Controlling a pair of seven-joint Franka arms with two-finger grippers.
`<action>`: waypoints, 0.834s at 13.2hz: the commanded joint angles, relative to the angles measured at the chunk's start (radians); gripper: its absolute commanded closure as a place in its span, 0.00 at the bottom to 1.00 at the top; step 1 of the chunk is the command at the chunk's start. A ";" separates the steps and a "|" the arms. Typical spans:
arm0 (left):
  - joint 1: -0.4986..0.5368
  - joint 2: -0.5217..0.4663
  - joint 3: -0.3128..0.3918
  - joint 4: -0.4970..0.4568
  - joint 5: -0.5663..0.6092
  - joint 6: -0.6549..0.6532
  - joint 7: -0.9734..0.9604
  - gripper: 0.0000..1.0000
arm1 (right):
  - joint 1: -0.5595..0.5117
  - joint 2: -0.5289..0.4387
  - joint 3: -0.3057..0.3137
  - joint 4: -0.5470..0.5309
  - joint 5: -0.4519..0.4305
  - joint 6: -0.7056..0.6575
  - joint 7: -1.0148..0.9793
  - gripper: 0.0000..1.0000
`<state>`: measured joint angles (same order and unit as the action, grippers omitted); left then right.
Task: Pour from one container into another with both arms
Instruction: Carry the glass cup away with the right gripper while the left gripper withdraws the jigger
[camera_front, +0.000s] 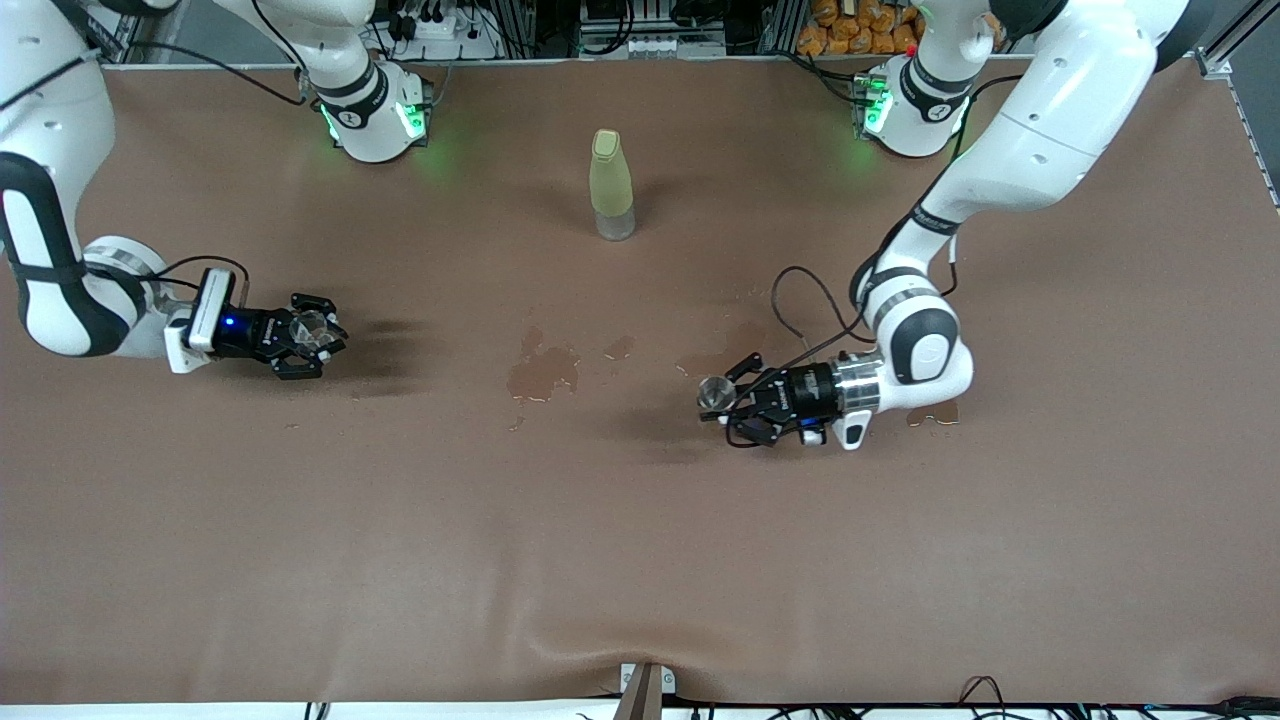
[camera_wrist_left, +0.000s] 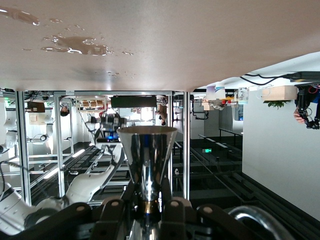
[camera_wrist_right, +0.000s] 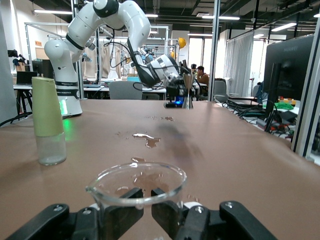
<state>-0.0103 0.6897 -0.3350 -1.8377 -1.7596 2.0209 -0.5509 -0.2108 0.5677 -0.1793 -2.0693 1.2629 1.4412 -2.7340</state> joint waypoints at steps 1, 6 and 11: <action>0.067 -0.071 -0.007 -0.086 0.040 -0.045 0.006 1.00 | -0.024 0.078 0.012 0.055 -0.030 -0.025 -0.094 1.00; 0.182 -0.105 -0.007 -0.140 0.091 -0.103 0.006 1.00 | -0.019 0.153 0.012 0.084 -0.028 0.002 -0.139 1.00; 0.324 -0.114 -0.007 -0.196 0.195 -0.188 0.042 1.00 | -0.010 0.216 0.017 0.100 -0.014 0.034 -0.180 1.00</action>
<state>0.2585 0.6204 -0.3341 -1.9783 -1.6112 1.8690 -0.5232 -0.2140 0.7503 -0.1697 -1.9883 1.2561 1.4745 -2.7643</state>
